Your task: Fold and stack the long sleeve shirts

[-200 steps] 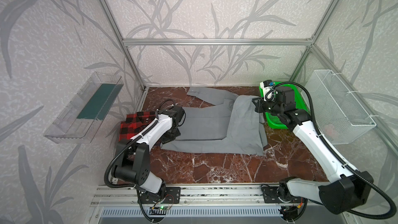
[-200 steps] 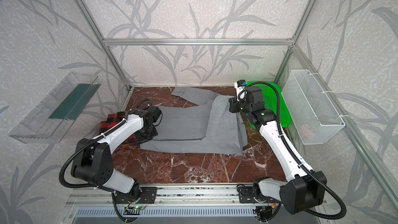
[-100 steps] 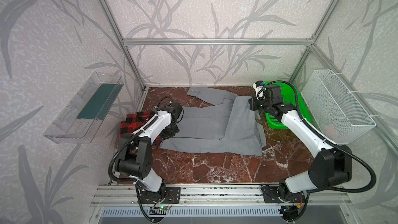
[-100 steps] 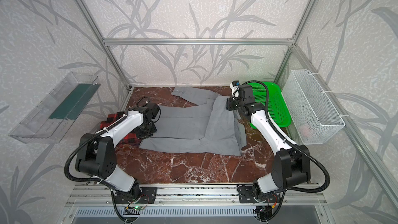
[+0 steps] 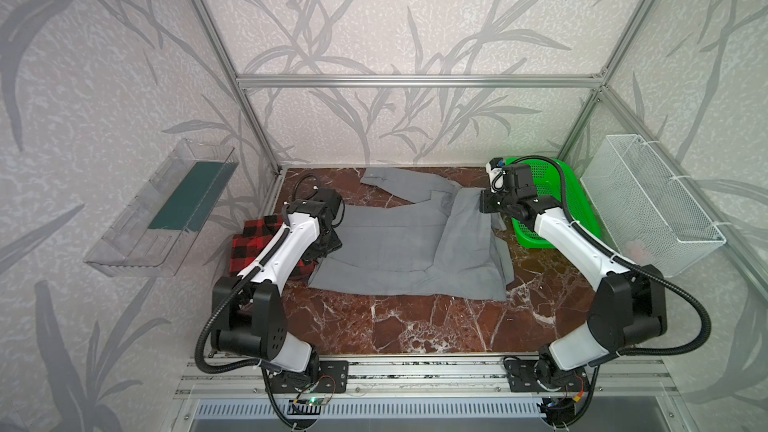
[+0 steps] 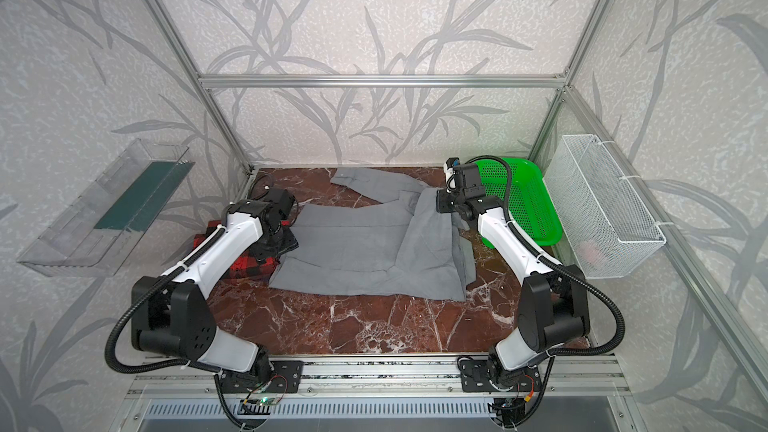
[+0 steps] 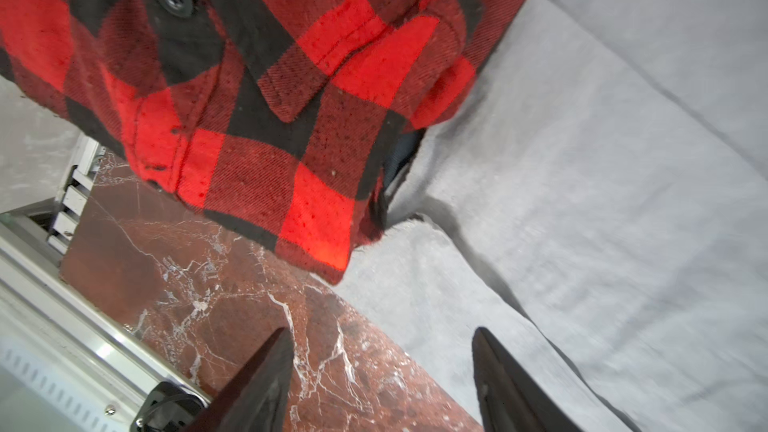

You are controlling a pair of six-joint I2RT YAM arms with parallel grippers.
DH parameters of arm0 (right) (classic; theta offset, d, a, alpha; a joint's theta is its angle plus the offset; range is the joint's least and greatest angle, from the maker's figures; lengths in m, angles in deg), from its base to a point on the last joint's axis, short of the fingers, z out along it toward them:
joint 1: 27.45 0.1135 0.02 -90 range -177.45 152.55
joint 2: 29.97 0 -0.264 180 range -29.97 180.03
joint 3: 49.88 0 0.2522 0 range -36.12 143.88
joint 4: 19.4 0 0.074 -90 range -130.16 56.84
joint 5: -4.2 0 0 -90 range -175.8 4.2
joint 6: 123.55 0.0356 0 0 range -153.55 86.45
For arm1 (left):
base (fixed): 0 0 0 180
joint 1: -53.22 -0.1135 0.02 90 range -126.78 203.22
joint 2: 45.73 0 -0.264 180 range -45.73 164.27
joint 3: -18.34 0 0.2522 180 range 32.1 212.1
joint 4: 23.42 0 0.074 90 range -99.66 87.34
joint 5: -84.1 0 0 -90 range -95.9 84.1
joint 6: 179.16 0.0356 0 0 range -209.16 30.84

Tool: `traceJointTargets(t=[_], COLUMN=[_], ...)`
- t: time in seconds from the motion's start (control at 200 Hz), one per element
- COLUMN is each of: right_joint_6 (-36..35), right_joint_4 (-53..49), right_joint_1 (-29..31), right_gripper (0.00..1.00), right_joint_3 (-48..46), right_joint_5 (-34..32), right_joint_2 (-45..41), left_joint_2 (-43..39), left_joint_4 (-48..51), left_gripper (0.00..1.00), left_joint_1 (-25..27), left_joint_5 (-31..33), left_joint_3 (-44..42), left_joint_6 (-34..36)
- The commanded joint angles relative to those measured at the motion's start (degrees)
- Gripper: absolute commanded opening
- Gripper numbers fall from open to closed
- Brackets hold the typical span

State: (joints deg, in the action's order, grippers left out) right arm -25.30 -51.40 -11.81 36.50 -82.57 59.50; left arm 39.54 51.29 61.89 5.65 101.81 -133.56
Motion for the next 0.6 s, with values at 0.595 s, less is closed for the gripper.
traceJointTargets(t=[0.595], right_joint_6=[-3.2], right_joint_4=[0.5], right_joint_1=[37.4], right_gripper=[0.07], right_joint_3=[-9.2], right_joint_5=[-26.0], right_joint_2=[-0.5], left_joint_2=[-16.6], left_joint_4=[-17.1], left_gripper=[0.75], left_joint_1=[-0.1], left_joint_5=[-7.5], left_joint_3=[-15.4], left_joint_6=[9.3])
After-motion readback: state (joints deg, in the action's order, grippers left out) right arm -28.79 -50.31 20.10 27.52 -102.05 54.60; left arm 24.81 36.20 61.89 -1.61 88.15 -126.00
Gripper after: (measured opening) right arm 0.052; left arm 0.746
